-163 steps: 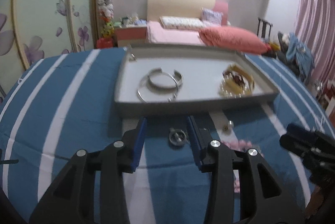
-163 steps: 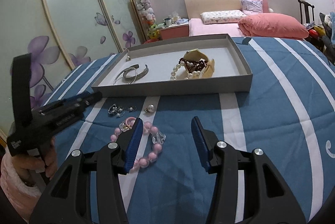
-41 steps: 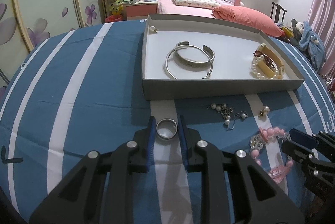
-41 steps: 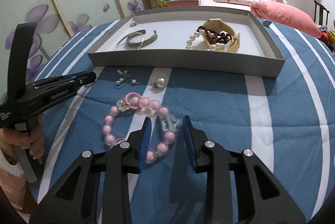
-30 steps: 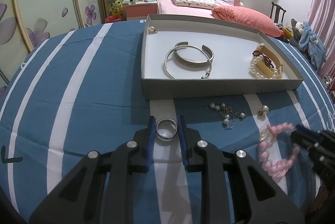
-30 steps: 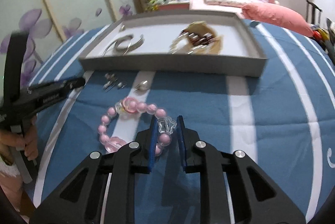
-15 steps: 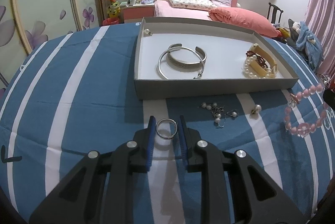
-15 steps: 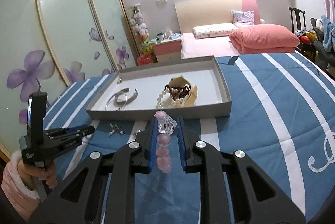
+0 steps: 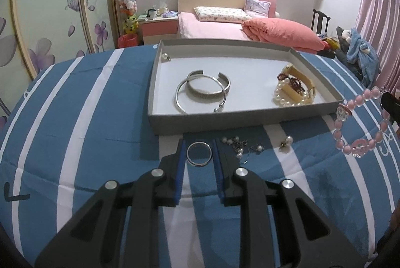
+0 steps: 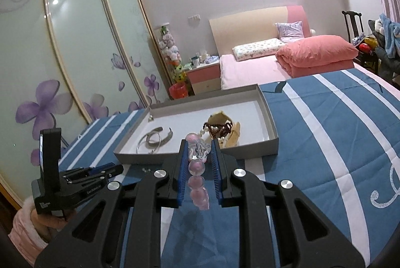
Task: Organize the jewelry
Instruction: 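Carry the pink bracelet with the right gripper into the tray while the left drops the ring there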
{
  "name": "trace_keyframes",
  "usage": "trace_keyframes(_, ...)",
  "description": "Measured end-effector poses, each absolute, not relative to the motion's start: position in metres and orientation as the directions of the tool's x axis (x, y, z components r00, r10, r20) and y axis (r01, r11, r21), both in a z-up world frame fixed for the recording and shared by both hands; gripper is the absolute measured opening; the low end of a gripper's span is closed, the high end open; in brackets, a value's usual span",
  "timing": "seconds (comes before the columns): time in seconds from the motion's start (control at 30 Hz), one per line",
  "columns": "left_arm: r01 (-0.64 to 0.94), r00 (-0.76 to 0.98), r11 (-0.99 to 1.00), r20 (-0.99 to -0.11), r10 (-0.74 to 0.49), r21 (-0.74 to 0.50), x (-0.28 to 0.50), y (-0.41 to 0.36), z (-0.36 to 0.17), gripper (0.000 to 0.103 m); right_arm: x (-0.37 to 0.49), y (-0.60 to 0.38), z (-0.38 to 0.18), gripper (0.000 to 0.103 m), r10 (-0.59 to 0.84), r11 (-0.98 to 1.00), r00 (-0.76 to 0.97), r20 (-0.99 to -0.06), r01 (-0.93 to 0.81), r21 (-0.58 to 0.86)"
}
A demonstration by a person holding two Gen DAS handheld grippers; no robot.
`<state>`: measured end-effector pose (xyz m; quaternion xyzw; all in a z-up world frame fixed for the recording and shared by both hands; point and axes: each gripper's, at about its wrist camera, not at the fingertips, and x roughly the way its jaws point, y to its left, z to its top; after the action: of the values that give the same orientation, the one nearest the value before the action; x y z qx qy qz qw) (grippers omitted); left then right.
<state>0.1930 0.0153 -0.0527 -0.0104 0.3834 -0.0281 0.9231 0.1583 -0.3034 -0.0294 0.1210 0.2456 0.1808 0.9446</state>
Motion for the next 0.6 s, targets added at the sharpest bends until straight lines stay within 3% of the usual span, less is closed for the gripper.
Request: trace_keyframes(0.6, 0.022, 0.851, 0.997, -0.523, -0.054, -0.067, 0.18, 0.011, -0.011, 0.022, 0.166, -0.305, -0.011, 0.019, 0.387, 0.9, 0.867, -0.315, -0.28, 0.334)
